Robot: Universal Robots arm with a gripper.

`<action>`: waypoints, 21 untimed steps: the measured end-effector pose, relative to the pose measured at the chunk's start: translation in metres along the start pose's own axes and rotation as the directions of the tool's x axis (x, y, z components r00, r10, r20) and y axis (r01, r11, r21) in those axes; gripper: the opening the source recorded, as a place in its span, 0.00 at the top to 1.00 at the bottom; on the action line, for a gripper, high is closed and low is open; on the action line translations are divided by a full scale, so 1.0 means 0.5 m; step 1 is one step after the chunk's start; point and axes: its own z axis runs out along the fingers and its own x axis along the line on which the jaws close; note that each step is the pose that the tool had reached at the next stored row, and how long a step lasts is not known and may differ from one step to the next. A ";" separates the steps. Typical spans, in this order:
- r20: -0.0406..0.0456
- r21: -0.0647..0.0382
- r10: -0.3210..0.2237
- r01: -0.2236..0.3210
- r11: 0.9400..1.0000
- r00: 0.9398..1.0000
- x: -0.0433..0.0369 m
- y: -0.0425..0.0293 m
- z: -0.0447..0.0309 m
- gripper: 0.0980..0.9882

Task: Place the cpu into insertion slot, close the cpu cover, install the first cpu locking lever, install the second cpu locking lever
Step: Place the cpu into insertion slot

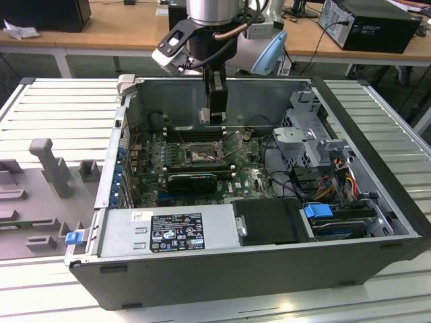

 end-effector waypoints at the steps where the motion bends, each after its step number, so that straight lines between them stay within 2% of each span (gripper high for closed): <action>1: 0.000 0.000 0.000 0.000 1.000 1.000 0.000 0.000 0.002 0.52; 21: 0.000 0.000 0.000 0.000 1.000 1.000 -0.001 -0.005 0.060 0.52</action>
